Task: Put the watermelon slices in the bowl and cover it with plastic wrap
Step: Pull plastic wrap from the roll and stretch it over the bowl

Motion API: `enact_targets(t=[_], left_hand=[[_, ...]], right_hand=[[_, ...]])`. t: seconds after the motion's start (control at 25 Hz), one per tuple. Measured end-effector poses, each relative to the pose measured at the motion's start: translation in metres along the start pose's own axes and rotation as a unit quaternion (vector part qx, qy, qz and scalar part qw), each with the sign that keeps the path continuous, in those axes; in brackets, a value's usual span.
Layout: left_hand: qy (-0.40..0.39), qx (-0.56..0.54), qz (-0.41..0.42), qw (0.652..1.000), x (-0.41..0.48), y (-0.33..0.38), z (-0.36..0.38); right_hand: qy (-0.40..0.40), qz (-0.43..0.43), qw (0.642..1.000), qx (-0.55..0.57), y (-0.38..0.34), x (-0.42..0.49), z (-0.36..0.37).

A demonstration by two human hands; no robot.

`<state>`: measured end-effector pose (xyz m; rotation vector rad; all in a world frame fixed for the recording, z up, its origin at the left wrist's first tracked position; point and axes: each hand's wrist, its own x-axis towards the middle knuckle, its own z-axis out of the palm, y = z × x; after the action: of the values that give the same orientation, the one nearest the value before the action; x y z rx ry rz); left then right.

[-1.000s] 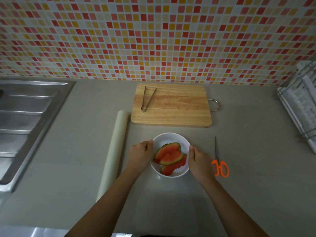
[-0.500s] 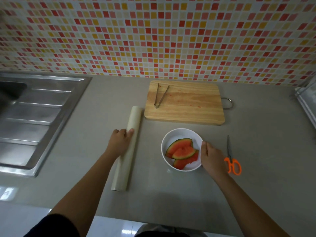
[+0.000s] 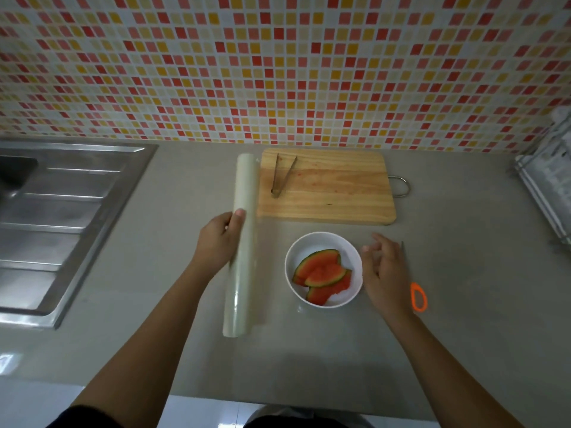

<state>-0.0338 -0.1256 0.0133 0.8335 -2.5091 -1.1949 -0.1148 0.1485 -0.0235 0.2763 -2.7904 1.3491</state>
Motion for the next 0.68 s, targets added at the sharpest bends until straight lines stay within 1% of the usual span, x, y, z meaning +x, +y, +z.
enact_targets(t=[0.04,0.12,0.24,0.36,0.4,0.52,0.68], left_hand=[[0.001,-0.023,0.023,0.999,0.0,0.018,0.002],[-0.013,-0.055,0.059,0.997,-0.002,0.049,0.009],[-0.057,-0.086,0.102,0.989,-0.016,0.08,0.026],[-0.072,-0.115,0.131,0.982,-0.028,0.099,0.045],[-0.071,-0.115,0.14,0.981,-0.031,0.102,0.051],[-0.065,-0.095,0.145,0.983,-0.035,0.104,0.066],[-0.046,-0.076,0.134,0.987,-0.035,0.103,0.076]], right_hand=[[0.014,-0.031,0.999,0.011,-0.008,0.002,-0.002],[0.0,-0.048,0.998,0.051,-0.025,0.006,-0.007],[-0.056,0.013,0.987,0.15,-0.05,0.019,-0.018],[-0.056,0.064,0.948,0.307,-0.078,0.041,-0.03],[-0.051,0.071,0.939,0.333,-0.085,0.048,-0.033],[-0.051,0.073,0.934,0.346,-0.095,0.064,-0.036],[-0.024,0.066,0.944,0.323,-0.089,0.067,-0.032]])
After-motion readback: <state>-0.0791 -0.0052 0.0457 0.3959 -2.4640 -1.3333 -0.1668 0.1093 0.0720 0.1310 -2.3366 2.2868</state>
